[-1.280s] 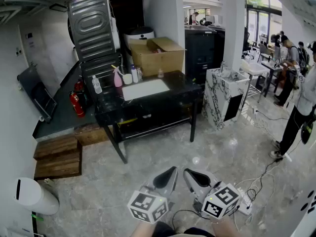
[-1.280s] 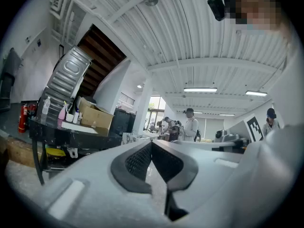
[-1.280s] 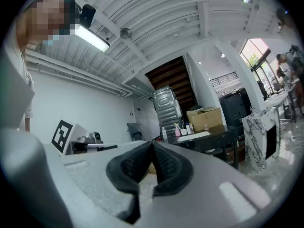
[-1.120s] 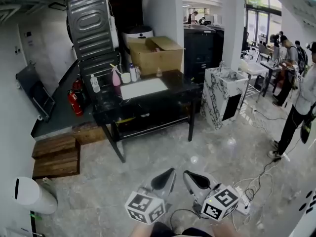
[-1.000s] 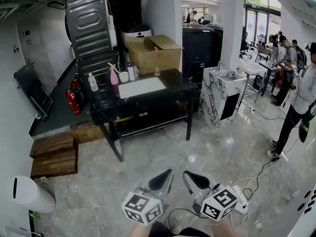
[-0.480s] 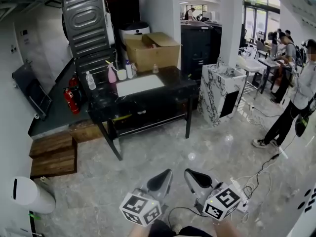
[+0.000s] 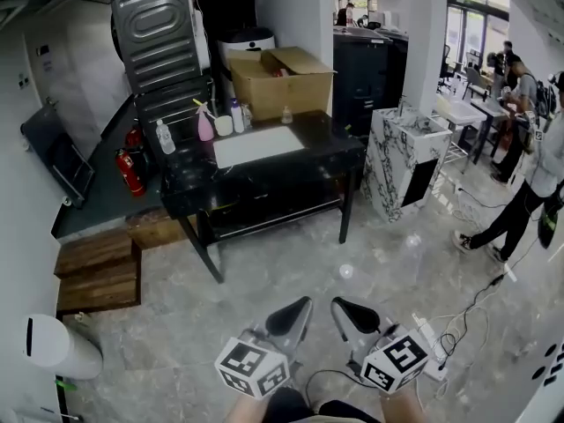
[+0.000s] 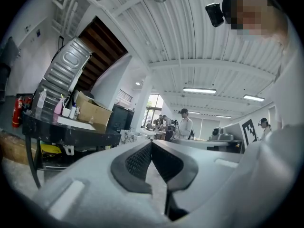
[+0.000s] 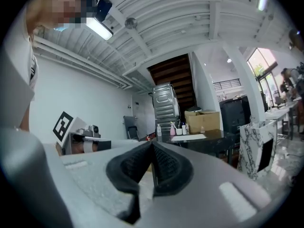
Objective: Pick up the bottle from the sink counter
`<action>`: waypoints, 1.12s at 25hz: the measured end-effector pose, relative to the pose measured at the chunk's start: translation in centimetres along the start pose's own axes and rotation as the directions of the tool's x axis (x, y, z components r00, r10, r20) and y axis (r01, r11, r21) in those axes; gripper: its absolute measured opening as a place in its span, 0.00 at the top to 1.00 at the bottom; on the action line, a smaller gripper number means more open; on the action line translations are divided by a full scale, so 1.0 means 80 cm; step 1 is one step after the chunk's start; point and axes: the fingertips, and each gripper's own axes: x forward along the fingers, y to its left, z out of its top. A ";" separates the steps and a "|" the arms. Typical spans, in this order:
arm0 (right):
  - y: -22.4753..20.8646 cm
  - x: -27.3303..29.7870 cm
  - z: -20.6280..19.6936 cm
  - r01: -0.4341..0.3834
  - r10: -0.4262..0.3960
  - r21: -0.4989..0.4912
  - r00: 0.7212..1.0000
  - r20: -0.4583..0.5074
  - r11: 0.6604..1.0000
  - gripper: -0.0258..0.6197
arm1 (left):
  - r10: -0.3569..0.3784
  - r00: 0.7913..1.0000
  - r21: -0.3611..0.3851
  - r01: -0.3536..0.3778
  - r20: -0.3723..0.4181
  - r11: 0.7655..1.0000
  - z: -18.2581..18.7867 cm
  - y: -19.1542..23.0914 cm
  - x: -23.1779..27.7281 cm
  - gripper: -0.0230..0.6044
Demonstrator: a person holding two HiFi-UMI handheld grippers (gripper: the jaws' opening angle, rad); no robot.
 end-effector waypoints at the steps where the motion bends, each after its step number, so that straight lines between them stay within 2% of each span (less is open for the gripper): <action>1: -0.004 0.012 0.003 0.003 -0.003 0.000 1.000 0.003 1.000 0.96 | -0.003 1.000 0.005 0.003 -0.003 1.000 0.005 0.011 0.005 0.96; 13: -0.044 0.168 0.025 0.053 -0.054 0.013 0.998 0.037 0.999 0.96 | -0.083 0.996 0.016 0.083 -0.018 0.996 0.046 0.147 0.058 0.96; 20: -0.036 0.221 0.031 0.079 -0.078 -0.015 0.996 0.043 0.997 0.96 | -0.085 0.996 -0.006 0.085 0.013 0.996 0.058 0.213 0.051 0.96; 28: -0.055 0.267 0.026 0.105 -0.105 0.000 0.994 0.022 0.994 0.96 | -0.083 0.997 -0.041 0.083 -0.008 0.996 0.053 0.261 0.061 0.96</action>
